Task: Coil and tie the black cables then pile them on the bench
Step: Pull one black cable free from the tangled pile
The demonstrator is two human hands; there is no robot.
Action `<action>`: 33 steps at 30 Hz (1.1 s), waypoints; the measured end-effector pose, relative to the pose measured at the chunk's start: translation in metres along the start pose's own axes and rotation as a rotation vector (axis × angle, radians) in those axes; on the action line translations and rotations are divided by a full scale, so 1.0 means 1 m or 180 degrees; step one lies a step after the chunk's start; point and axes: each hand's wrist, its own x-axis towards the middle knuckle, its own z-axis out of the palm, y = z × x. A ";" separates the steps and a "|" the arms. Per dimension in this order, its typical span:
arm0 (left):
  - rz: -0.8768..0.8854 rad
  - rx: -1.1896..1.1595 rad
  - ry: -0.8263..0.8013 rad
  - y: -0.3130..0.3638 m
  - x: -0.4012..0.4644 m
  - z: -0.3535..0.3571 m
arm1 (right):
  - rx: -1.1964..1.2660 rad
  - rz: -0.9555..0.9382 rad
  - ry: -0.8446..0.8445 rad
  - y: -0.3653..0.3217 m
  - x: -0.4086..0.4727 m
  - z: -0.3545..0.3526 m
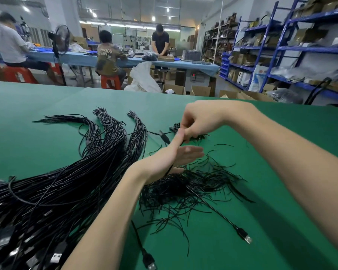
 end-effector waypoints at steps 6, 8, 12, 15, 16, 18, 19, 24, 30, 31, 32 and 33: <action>0.0438 -0.0230 0.1005 -0.008 0.004 -0.017 | 0.0799 -0.0050 0.0559 -0.018 -0.010 0.032; 0.0742 -0.0602 0.1124 -0.006 0.005 -0.020 | 0.1402 -0.0278 0.0461 -0.018 -0.018 0.054; 0.1224 -0.1660 0.0954 -0.002 0.002 -0.021 | 0.2357 -0.0564 0.0140 -0.009 -0.027 0.098; 0.1407 -0.2251 0.0523 0.004 -0.004 -0.016 | 0.2430 -0.0463 -0.0043 0.001 -0.025 0.118; 0.1433 -0.2301 0.0381 0.006 -0.007 -0.015 | 0.2345 -0.0353 -0.0082 0.003 -0.023 0.121; 0.1454 -0.2190 0.0168 0.008 -0.012 -0.015 | 0.1983 -0.0076 0.0038 0.012 -0.021 0.122; 0.1439 -0.2116 0.0058 0.009 -0.014 -0.017 | 0.1763 0.0054 0.0192 0.018 -0.018 0.118; 0.0789 -0.1109 -0.0297 0.007 -0.015 -0.015 | 0.1005 0.0125 0.0421 0.035 -0.005 0.072; -0.0041 -0.0394 -0.0001 -0.005 -0.003 -0.007 | 0.0197 0.0165 0.0100 0.023 0.008 0.020; -0.0056 -0.0461 0.0175 -0.007 -0.003 -0.009 | 0.0166 0.0187 0.0168 0.020 0.008 0.015; -0.0028 -0.0562 0.0362 -0.009 -0.002 -0.010 | 0.0179 0.0173 0.0305 0.016 0.006 0.014; 0.0031 -0.0670 0.0547 -0.009 -0.001 -0.012 | 0.0232 0.0152 0.0481 0.012 0.004 0.014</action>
